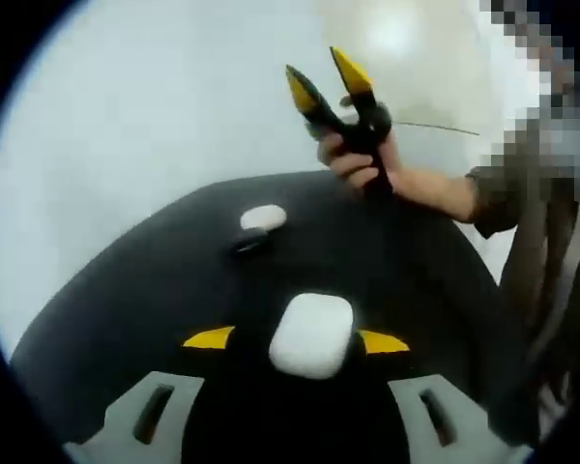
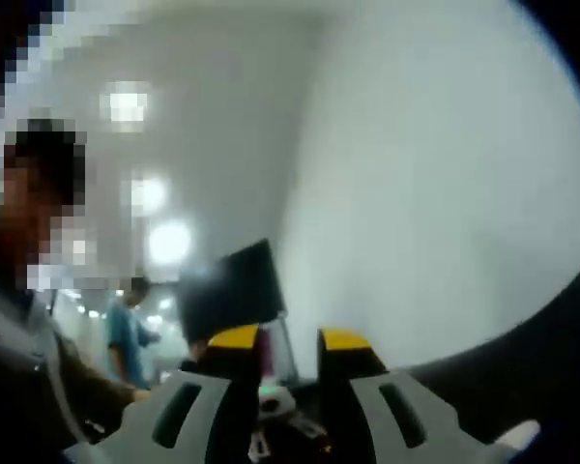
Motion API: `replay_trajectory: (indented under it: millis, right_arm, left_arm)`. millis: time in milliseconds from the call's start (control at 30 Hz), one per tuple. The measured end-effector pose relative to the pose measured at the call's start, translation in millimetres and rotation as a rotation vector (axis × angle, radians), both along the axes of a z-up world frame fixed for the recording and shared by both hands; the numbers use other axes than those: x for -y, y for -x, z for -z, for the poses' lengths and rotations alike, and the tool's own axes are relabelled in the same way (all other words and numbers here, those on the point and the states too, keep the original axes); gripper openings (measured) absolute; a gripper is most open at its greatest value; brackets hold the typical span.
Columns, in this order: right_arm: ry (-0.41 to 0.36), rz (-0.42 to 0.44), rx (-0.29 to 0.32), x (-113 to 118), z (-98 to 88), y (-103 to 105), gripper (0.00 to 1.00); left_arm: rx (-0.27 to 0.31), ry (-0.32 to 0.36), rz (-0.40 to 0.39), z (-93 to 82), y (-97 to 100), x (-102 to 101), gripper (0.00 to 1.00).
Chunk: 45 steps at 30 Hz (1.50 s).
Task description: Pick up three earphones and place each one into its charging case using tactile feedback, ensure that each earphone is properly inserted and securely positioned inside the case.
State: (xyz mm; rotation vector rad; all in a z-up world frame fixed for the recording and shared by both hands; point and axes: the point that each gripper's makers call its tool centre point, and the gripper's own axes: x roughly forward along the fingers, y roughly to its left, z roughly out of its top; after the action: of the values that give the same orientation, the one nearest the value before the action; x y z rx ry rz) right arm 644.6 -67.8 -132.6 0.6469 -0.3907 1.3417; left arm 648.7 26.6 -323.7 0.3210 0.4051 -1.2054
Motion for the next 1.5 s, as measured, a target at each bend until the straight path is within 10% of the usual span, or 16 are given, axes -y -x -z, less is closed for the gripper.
replay_trajectory:
  millis: [67,300,800,1033,1300,1500]
  right_arm:
    - [-0.021,0.009,0.006,5,-4.7,1,0.24]
    - [-0.103,0.002,0.009,20,-16.5,3,0.23]
    - [-0.009,0.008,0.025,6,-3.6,3,0.22]
    - [0.066,-0.002,-0.005,-8,10.6,-1,0.22]
    - [0.36,0.037,-0.122,-42,68.1,-20,0.22]
    - [0.669,0.138,-0.135,-52,127.4,-36,0.2]
  left_arm:
    - [0.086,0.016,0.009,-2.9,-3.2,6,0.31]
    - [0.086,0.011,-0.149,-3.0,-30.3,-2,0.29]
    - [0.09,0.084,-0.397,-4.2,-120.1,17,0.33]
    - [0.182,0.134,-0.442,-25.3,-98.0,-17,0.44]
    - [0.232,0.416,-0.512,-71.4,-55.8,-83,0.2]
    - [0.242,0.457,-0.495,-71.7,-35.4,-96,0.21]
